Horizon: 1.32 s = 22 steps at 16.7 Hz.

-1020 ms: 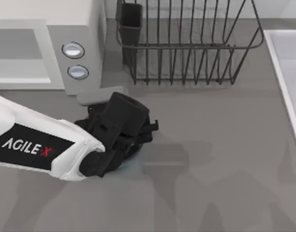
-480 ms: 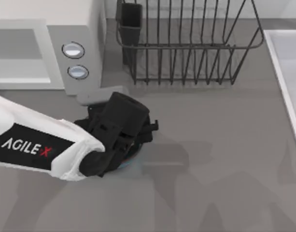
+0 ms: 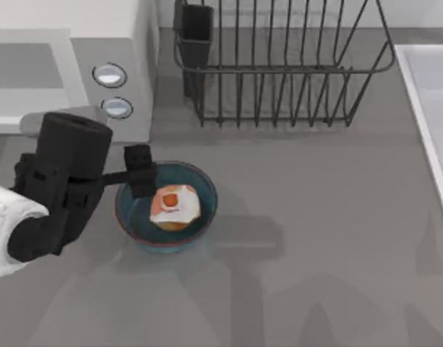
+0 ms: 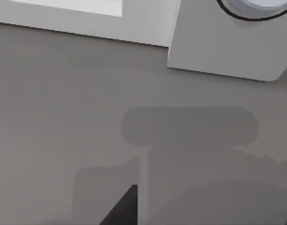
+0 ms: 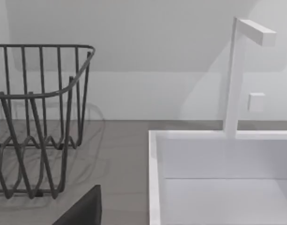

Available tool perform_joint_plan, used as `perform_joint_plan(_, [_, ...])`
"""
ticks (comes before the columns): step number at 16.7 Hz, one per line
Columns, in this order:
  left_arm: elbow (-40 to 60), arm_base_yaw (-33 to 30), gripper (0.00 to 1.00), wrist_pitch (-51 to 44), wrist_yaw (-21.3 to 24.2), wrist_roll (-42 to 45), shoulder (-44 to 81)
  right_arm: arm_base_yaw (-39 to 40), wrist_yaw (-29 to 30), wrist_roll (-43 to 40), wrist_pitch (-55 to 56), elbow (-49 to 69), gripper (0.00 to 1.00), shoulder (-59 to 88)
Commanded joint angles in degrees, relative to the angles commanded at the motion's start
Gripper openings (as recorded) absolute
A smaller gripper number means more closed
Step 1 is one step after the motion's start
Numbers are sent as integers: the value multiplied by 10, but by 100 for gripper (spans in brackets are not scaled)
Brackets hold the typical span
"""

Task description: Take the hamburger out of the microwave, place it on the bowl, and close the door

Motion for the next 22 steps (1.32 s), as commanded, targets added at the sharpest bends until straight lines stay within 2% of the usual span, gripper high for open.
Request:
perform_joint_plan(7, [-167, 167, 100, -53, 107, 150, -412, 0, 0, 0, 0, 0, 100, 0])
perform_joint_plan(13, [-291, 253, 100, -76, 197, 228, -730, 0, 0, 0, 0, 0, 100, 0])
perform_joint_plan(17, [-335, 271, 100, -80, 231, 245, -835, 0, 0, 0, 0, 0, 100, 0])
perform_joint_plan(22, [-342, 273, 100, -80, 237, 246, -851, 0, 0, 0, 0, 0, 100, 0])
